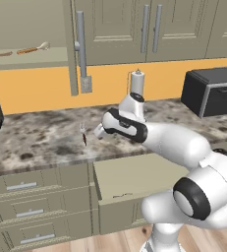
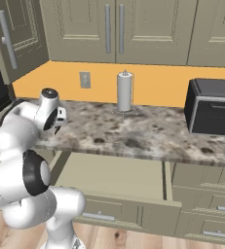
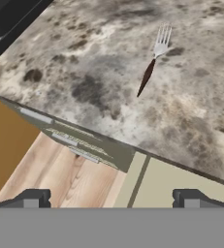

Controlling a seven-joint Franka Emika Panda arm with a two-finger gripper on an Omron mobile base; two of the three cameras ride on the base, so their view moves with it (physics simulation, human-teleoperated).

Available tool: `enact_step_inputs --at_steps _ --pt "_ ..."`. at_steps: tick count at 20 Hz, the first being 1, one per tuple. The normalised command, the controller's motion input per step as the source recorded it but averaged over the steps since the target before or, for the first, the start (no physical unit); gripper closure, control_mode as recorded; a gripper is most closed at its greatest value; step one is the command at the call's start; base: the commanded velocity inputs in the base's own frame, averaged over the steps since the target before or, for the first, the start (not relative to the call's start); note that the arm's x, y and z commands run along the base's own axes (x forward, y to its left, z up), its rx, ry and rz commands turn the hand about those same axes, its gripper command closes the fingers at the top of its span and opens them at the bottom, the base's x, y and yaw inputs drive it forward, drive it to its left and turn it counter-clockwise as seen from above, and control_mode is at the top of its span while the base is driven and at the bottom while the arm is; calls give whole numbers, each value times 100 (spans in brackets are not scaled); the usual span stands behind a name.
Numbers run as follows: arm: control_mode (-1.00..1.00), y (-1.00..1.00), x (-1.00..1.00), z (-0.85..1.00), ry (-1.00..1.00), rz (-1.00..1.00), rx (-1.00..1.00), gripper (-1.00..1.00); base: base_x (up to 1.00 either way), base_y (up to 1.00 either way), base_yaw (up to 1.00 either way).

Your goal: Organize the utensils by type. Pick up the wooden spoons from the counter and place them in the open cabinet. Then pick up the metallic utensils from the counter and place them in the open drawer.

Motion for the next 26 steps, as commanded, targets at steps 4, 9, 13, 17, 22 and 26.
enact_step_inputs --at_steps 4,9,13,17,22,26 --pt "-100 0 25 -15 0 0 0 -100 0 0 0" --pt "-100 7 32 -13 0 0 0 -100 0 0 0" --pt "-100 22 31 -20 0 0 0 -100 0 0 0" --pt "-100 20 32 -27 0 0 0 -100 0 0 0" --pt "-100 17 31 -31 0 0 -1 -100 0 0 0" --pt "-100 21 26 -26 0 0 -5 -100 0 0 0"
